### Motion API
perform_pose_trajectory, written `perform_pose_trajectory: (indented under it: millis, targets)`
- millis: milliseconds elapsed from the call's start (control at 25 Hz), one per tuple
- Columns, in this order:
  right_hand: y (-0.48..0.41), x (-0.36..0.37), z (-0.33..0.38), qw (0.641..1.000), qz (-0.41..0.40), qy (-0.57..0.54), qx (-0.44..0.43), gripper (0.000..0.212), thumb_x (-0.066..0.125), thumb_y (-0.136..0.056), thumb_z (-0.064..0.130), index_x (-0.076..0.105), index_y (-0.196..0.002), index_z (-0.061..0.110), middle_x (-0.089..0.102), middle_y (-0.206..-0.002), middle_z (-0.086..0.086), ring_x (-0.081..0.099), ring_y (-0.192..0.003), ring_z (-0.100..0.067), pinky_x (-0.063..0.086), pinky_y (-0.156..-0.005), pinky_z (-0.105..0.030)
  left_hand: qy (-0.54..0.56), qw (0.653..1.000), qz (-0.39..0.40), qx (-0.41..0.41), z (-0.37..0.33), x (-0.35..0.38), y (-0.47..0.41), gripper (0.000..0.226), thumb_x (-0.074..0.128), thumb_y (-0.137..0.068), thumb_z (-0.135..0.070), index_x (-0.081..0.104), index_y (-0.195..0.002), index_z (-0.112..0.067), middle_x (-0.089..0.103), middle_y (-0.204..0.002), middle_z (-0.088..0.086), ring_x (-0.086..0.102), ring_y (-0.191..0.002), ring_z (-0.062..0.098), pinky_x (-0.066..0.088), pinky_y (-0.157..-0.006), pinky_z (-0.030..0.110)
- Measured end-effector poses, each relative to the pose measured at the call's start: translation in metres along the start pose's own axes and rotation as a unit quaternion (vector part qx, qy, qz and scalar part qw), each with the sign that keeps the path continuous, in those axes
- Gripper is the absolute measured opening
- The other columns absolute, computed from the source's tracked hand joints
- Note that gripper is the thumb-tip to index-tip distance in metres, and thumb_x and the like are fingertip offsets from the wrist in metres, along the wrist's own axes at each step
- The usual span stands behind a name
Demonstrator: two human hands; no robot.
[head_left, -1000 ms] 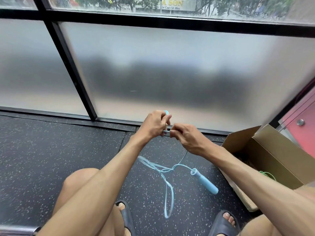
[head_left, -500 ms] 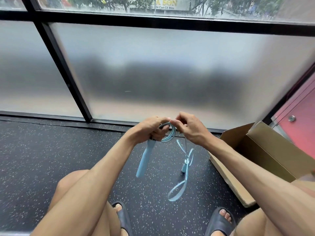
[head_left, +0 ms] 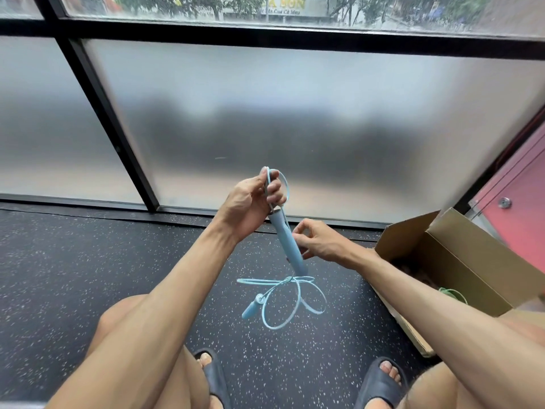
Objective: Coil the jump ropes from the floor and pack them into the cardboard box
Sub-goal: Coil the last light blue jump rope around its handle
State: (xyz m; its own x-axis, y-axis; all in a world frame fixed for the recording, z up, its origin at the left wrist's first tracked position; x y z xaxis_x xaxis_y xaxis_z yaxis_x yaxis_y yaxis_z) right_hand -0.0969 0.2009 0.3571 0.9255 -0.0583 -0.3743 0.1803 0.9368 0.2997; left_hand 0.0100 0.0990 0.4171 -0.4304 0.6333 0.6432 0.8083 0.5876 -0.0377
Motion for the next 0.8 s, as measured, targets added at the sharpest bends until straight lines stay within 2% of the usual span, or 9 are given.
perform_pose_trajectory:
  millis: [200, 320, 440, 560, 680, 800]
  targets:
    - [0.006, 0.006, 0.001, 0.998, 0.054, 0.006, 0.019, 0.021, 0.060, -0.097, 0.012, 0.050, -0.108, -0.003, 0.066, -0.093, -0.024, 0.068, -0.078, -0.030, 0.061, -0.075, -0.049, -0.081, 0.980, -0.150, 0.101, -0.008, -0.026, -0.002, 0.023, 0.040, -0.106, -0.019, 0.053, -0.091, -0.007, 0.053, -0.064, 0.002, 0.049, -0.054, 0.017, 0.042, -0.063, 0.029]
    - [0.008, 0.007, 0.005, 0.998, 0.067, 0.016, 0.001, 0.018, 0.061, -0.096, 0.010, 0.048, -0.103, -0.001, 0.068, -0.082, -0.022, 0.068, -0.068, -0.028, 0.061, -0.063, -0.042, -0.160, 0.954, -0.211, 0.139, -0.011, -0.029, 0.002, 0.024, 0.040, -0.106, -0.016, 0.052, -0.088, -0.007, 0.054, -0.065, 0.007, 0.054, -0.055, 0.020, 0.050, -0.060, 0.028]
    - [0.007, 0.007, 0.013, 0.991, 0.041, 0.114, -0.053, 0.014, 0.062, -0.096, 0.019, 0.056, -0.092, 0.006, 0.068, -0.074, -0.009, 0.063, -0.061, -0.017, 0.055, -0.059, -0.034, -0.279, 0.915, -0.239, 0.167, -0.014, -0.030, 0.002, 0.024, 0.039, -0.106, -0.016, 0.053, -0.092, -0.003, 0.056, -0.065, 0.011, 0.060, -0.056, 0.024, 0.054, -0.057, 0.028]
    - [0.012, 0.003, 0.029, 0.973, -0.009, 0.197, -0.117, 0.017, 0.061, -0.097, 0.024, 0.063, -0.086, 0.012, 0.065, -0.071, 0.001, 0.056, -0.060, -0.009, 0.049, -0.059, -0.024, -0.443, 0.860, -0.208, 0.144, -0.009, -0.028, -0.001, 0.025, 0.041, -0.105, -0.016, 0.054, -0.090, -0.002, 0.064, -0.063, 0.013, 0.066, -0.054, 0.028, 0.054, -0.055, 0.031]
    - [0.018, -0.007, 0.039, 0.955, -0.049, 0.246, -0.158, 0.019, 0.057, -0.099, 0.022, 0.068, -0.089, 0.009, 0.061, -0.071, 0.009, 0.052, -0.060, -0.003, 0.042, -0.057, -0.016, -0.560, 0.817, -0.126, 0.064, 0.007, -0.020, -0.003, 0.026, 0.043, -0.103, -0.016, 0.057, -0.086, -0.003, 0.066, -0.062, 0.013, 0.063, -0.050, 0.022, 0.052, -0.054, 0.029]
    - [0.018, -0.022, 0.043, 0.936, -0.095, 0.272, -0.201, 0.018, 0.055, -0.099, 0.020, 0.067, -0.087, 0.012, 0.062, -0.074, 0.008, 0.055, -0.065, -0.007, 0.042, -0.060, -0.023, -0.613, 0.786, -0.072, -0.024, 0.020, -0.015, -0.002, 0.039, 0.042, -0.104, -0.026, 0.059, -0.073, -0.009, 0.058, -0.056, 0.008, 0.054, -0.045, 0.018, 0.045, -0.049, 0.026]
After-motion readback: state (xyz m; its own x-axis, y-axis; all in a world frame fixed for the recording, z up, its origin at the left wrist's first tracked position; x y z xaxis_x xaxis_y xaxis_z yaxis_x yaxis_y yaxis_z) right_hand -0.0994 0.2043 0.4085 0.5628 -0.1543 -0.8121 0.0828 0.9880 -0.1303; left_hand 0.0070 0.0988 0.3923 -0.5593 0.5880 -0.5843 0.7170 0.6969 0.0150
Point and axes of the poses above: each hand's wrist, its own y-axis away from the middle knuckle, its own x-axis out of the palm, z = x × y, the point moved 5 cm from there along -y, towards the middle knuckle
